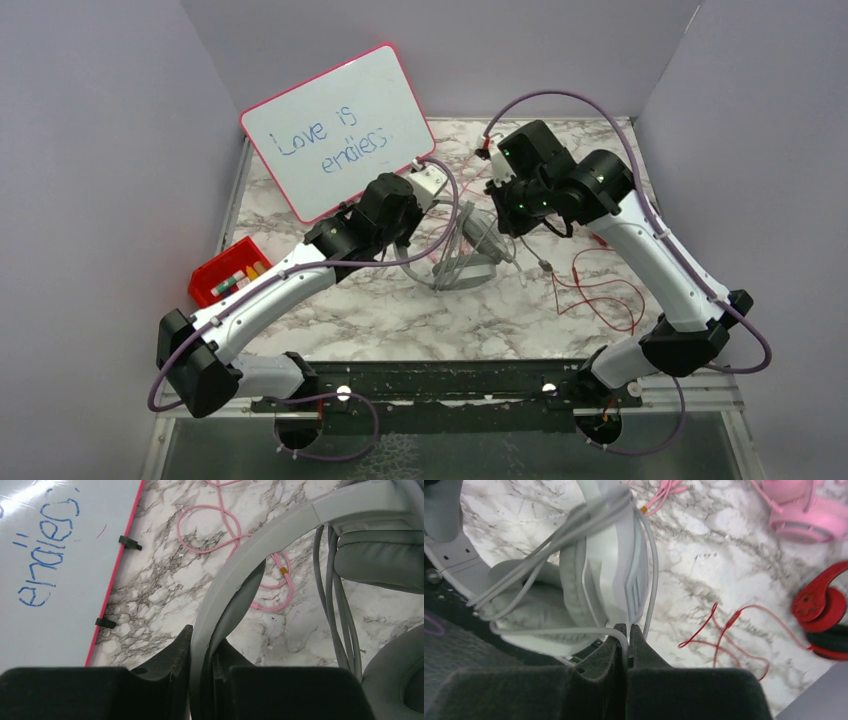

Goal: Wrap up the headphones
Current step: Wrap the headphones cable around the headphones.

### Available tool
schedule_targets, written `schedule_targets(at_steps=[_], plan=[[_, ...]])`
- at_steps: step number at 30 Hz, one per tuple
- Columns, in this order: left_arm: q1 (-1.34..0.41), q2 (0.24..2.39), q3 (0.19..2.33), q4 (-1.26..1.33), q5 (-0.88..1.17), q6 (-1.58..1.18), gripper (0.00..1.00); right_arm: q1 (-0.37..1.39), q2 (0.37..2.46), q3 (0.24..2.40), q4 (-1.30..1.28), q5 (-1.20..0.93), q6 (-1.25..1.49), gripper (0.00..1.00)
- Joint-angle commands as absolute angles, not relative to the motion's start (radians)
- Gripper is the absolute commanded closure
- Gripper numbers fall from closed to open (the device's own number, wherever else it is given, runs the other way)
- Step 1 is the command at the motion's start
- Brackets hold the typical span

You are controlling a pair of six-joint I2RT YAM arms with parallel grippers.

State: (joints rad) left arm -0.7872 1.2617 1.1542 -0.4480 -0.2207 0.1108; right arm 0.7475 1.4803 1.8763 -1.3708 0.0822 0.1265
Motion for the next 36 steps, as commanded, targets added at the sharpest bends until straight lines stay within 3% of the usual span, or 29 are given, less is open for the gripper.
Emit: schedule_targets(at_steps=[1, 13, 19, 23, 27, 30, 32, 33, 36], plan=[[-0.832, 1.231, 1.132, -0.504, -0.080, 0.165, 1.00, 0.735, 1.509, 1.859, -1.140, 0.222, -0.086, 1.00], [-0.862, 1.167, 1.113, -0.506, 0.031, 0.163, 1.00, 0.736, 1.437, 1.636, -0.721, 0.012, -0.324, 0.99], [-0.861, 1.138, 1.088, -0.470, 0.085, 0.140, 1.00, 0.735, 1.391, 1.547, -0.699, 0.039, -0.318, 0.70], [-0.858, 1.140, 1.088, -0.468, 0.100, 0.109, 1.00, 0.733, 1.421, 1.594, -0.783, 0.121, -0.274, 0.64], [-0.834, 1.115, 1.090, -0.458, 0.096, 0.071, 1.00, 0.731, 1.373, 1.515, -0.771, 0.151, -0.232, 0.67], [-0.819, 1.091, 1.102, -0.465, 0.093, 0.052, 1.00, 0.718, 1.323, 1.442, -0.714, 0.073, -0.204, 0.90], [-0.815, 1.086, 1.117, -0.480, 0.101, 0.048, 1.00, 0.716, 1.302, 1.398, -0.651, 0.080, -0.174, 0.97], [-0.815, 1.091, 1.129, -0.493, 0.102, 0.048, 1.00, 0.714, 1.295, 1.382, -0.625, 0.094, -0.162, 0.95], [-0.814, 1.102, 1.153, -0.529, 0.103, 0.040, 1.00, 0.685, 1.267, 1.304, -0.503, 0.088, -0.129, 0.73]])
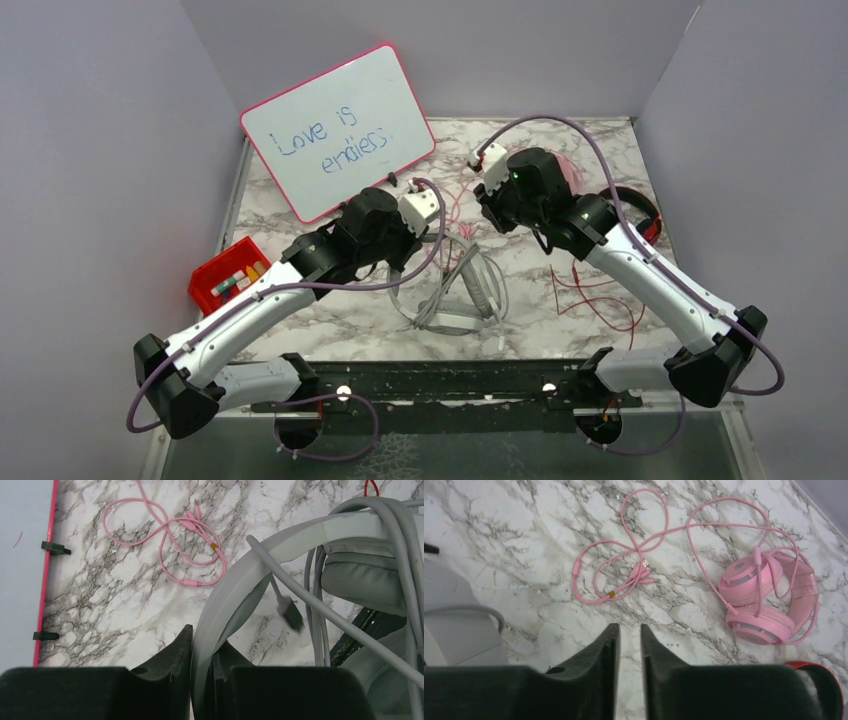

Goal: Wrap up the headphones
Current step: Wrap the headphones cable around the headphones.

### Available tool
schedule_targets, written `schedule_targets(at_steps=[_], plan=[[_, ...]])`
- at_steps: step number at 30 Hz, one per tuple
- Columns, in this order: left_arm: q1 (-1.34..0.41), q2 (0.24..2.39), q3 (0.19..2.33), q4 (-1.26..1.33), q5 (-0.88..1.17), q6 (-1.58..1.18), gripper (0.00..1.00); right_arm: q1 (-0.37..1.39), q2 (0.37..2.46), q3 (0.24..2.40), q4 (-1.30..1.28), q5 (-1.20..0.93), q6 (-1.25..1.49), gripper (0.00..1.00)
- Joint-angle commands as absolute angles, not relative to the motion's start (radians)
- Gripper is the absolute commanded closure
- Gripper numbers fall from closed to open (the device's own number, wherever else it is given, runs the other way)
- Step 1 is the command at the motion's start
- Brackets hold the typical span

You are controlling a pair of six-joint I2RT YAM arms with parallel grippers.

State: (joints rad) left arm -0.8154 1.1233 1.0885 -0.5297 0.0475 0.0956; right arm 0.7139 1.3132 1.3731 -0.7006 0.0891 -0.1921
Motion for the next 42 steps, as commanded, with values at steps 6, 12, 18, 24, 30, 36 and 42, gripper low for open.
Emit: schedule_targets(at_steps=[6, 12, 18, 24, 30, 36, 42], plan=[[-0.814, 1.111, 1.205, -0.597, 0.124, 0.008, 1.00, 0.363, 1.222, 1.140, -0.280, -0.394, 0.058, 0.07], [-0.815, 1.107, 1.251, -0.638, 0.181, 0.010, 1.00, 0.332, 1.215, 0.939, 0.002, -0.680, 0.028, 0.05], [-0.814, 1.113, 1.268, -0.643, 0.192, 0.026, 1.00, 0.333, 1.248, 0.803, 0.272, -1.052, 0.020, 0.19], [-0.815, 1.096, 1.277, -0.657, 0.200, 0.046, 1.00, 0.331, 1.168, 0.764, 0.264, -1.092, 0.062, 0.18], [-0.815, 1.072, 1.269, -0.658, 0.187, 0.064, 1.00, 0.332, 1.144, 0.798, 0.220, -1.150, 0.050, 0.16], [-0.815, 1.068, 1.257, -0.656, 0.199, 0.067, 1.00, 0.352, 1.197, 0.845, 0.241, -1.230, 0.067, 0.18], [-0.815, 1.069, 1.259, -0.647, 0.215, 0.063, 1.00, 0.389, 1.287, 0.873, 0.317, -1.172, 0.084, 0.19]])
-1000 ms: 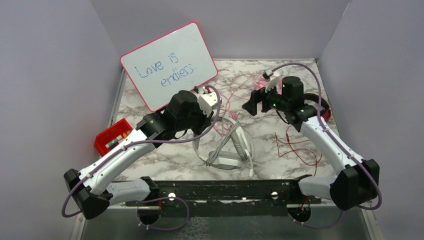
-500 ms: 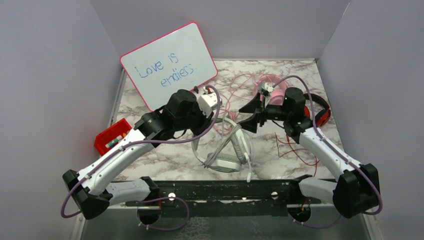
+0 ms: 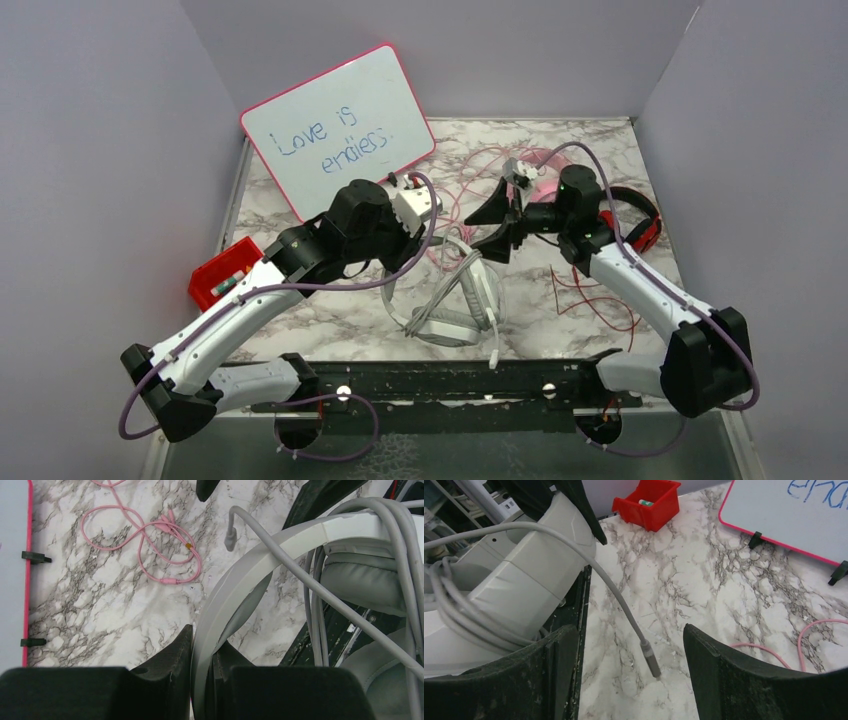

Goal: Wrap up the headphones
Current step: Wrap the headphones cable around the headphones.

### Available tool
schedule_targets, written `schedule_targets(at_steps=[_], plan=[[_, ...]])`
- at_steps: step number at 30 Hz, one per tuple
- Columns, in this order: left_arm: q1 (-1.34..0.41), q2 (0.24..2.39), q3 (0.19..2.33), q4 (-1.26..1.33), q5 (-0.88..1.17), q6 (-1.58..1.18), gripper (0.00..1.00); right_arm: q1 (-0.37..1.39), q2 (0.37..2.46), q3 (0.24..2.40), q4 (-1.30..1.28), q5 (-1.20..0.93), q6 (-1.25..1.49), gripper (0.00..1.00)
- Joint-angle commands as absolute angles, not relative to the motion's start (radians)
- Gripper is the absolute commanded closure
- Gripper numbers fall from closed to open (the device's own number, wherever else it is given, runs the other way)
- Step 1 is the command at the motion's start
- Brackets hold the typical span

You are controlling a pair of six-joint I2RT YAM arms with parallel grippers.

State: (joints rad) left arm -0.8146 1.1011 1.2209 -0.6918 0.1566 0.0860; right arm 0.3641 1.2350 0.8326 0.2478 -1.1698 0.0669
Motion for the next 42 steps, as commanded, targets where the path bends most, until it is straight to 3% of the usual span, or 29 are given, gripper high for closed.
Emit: schedule_targets(at_steps=[1, 6, 11, 17, 24, 30, 36, 42], plan=[[-0.815, 1.068, 1.260, -0.648, 0.216, 0.062, 1.00, 0.400, 1.304, 0.882, 0.310, -1.163, 0.072, 0.20], [-0.815, 1.069, 1.264, -0.648, 0.219, 0.053, 1.00, 0.444, 1.356, 0.893, 0.385, -1.160, 0.108, 0.31], [-0.814, 1.068, 1.268, -0.648, 0.209, 0.048, 1.00, 0.460, 1.387, 0.883, 0.445, -1.182, 0.152, 0.56], [-0.814, 1.066, 1.267, -0.648, 0.212, 0.042, 1.00, 0.463, 1.380, 0.850, 0.553, -1.197, 0.224, 0.61], [-0.814, 1.033, 1.255, -0.633, 0.068, 0.046, 1.00, 0.463, 1.323, 0.855, 0.442, -1.112, 0.247, 0.98], [-0.815, 0.934, 1.205, -0.505, -0.114, 0.064, 1.00, 0.452, 1.263, 0.897, 0.157, -0.955, 0.227, 0.99], [-0.815, 0.964, 1.205, -0.482, -0.077, 0.042, 1.00, 0.440, 1.256, 0.886, 0.215, -0.958, 0.358, 0.99], [-0.814, 0.888, 1.060, -0.247, -0.102, 0.085, 1.00, 0.439, 1.323, 0.936, 0.221, -0.974, 0.486, 0.99]])
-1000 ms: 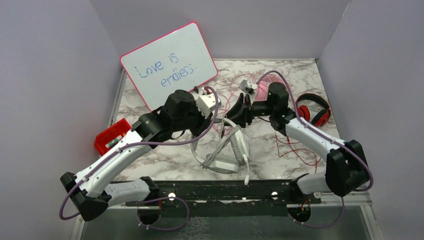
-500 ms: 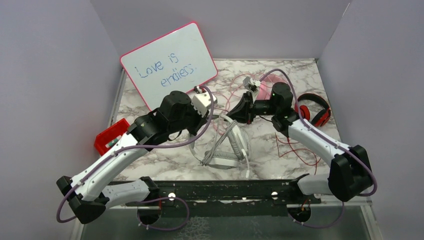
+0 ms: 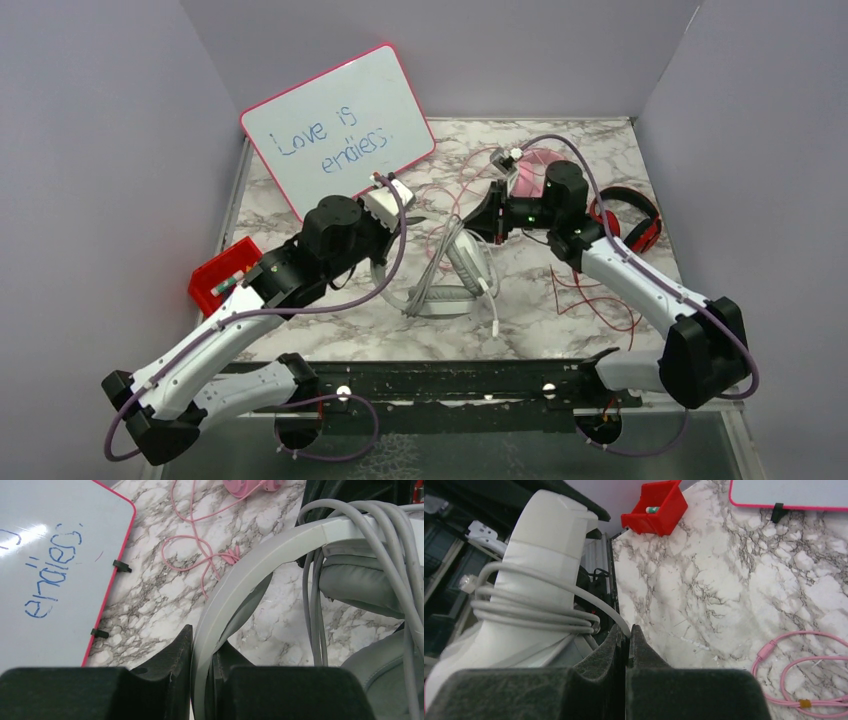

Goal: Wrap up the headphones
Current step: Wrap the headphones cable around the headphones.

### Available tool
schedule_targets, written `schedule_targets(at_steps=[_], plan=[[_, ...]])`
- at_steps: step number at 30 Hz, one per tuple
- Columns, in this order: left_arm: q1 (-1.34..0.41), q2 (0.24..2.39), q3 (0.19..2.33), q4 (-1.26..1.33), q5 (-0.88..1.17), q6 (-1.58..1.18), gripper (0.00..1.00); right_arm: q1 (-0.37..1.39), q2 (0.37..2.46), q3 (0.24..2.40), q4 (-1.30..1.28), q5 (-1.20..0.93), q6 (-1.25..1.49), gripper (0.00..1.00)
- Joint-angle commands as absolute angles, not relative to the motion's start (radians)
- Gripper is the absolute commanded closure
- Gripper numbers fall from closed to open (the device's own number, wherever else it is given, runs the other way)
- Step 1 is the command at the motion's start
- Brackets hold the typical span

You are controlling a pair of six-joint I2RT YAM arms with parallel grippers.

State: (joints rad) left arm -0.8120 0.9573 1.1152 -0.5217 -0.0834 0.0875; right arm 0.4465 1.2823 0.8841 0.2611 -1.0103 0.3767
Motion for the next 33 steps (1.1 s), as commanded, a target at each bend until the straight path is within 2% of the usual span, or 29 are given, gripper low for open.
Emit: schedule_targets(at_steps=[1, 6, 14, 19, 30, 33], plan=[[-0.814, 0.884, 1.045, -0.210, -0.079, 0.117, 1.00, 0.440, 1.332, 0.953, 0.204, -0.965, 0.504, 0.99], [-0.814, 0.840, 0.945, 0.042, 0.085, 0.318, 1.00, 0.439, 1.365, 1.019, 0.210, -0.951, 0.601, 0.99], [-0.815, 0.917, 1.035, 0.002, 0.165, 0.449, 1.00, 0.440, 1.462, 1.097, 0.316, -1.047, 0.772, 0.99], [-0.815, 0.938, 1.068, -0.046, 0.195, 0.486, 1.00, 0.439, 1.479, 1.090, 0.360, -1.025, 0.835, 0.99], [-0.815, 0.989, 1.086, -0.061, 0.291, 0.397, 1.00, 0.445, 1.520, 1.156, 0.335, -0.912, 0.689, 0.99], [-0.815, 0.982, 1.072, -0.055, 0.295, 0.371, 1.00, 0.447, 1.534, 1.173, 0.251, -0.878, 0.598, 0.99]])
